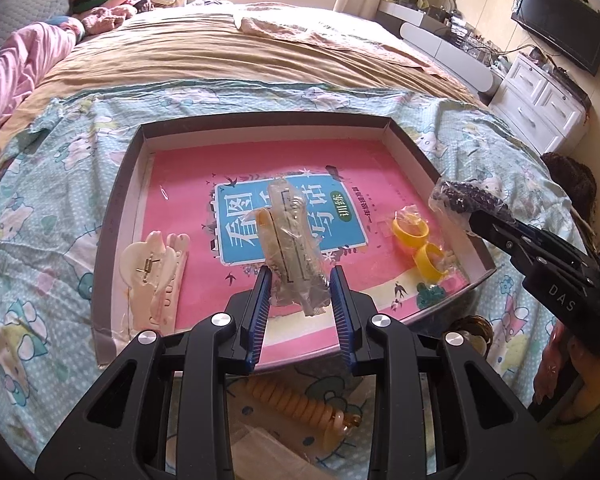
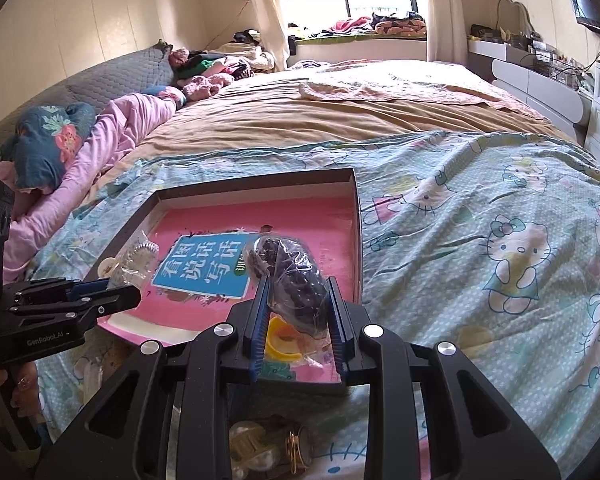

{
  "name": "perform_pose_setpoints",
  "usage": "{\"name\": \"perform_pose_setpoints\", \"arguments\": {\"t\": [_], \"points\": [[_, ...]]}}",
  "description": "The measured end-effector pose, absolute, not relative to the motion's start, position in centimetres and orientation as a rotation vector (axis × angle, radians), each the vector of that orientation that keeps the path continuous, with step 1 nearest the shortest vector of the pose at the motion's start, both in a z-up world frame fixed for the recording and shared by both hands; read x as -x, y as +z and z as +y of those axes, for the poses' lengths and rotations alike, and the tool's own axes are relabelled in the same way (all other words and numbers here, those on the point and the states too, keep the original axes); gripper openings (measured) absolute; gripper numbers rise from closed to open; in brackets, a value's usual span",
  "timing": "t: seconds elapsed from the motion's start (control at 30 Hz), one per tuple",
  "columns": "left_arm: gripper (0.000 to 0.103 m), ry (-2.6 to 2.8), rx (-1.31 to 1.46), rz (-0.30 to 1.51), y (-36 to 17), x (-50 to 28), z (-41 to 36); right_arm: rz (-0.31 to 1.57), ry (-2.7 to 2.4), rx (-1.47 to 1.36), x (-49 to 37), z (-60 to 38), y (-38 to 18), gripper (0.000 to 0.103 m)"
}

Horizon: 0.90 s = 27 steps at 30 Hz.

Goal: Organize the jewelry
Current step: 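Carry the clear packet with the left tool while the right tool carries the bead bag into the tray, then open the left tool over the book while the right tool releases the bead bag in the tray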

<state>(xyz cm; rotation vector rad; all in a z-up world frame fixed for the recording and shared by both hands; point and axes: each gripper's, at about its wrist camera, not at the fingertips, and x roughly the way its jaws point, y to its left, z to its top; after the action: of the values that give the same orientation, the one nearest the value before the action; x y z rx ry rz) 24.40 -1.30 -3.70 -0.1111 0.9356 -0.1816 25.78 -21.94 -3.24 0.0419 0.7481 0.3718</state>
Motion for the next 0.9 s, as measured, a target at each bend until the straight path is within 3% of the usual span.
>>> {"name": "perform_pose_setpoints", "arguments": {"t": [0.53,0.6,0.67,0.83,0.9], "points": [[0.023,-0.180,0.117,0.963,-5.6,-25.4,-0.7,0.793,0.324,-0.054,-26.8,-21.7,-5.0,0.028],[0.023,-0.177,0.114,0.961,-5.6,-25.3,-0.7,0.772,0.321,-0.051,-26.5,-21.8,-4.5,0.038],[0.023,-0.175,0.113,0.961,-5.5,-25.3,-0.6,0.748,0.320,-0.047,-26.1,-21.8,-4.0,0.055],[0.027,-0.173,0.113,0.952,-5.1,-25.0,-0.5,0.718,0.331,-0.035,-25.0,-22.1,-2.9,0.066],[0.037,-0.172,0.113,0.943,-4.5,-24.7,-0.5,0.708,0.335,-0.038,-24.4,-22.2,-2.4,0.070]]}}
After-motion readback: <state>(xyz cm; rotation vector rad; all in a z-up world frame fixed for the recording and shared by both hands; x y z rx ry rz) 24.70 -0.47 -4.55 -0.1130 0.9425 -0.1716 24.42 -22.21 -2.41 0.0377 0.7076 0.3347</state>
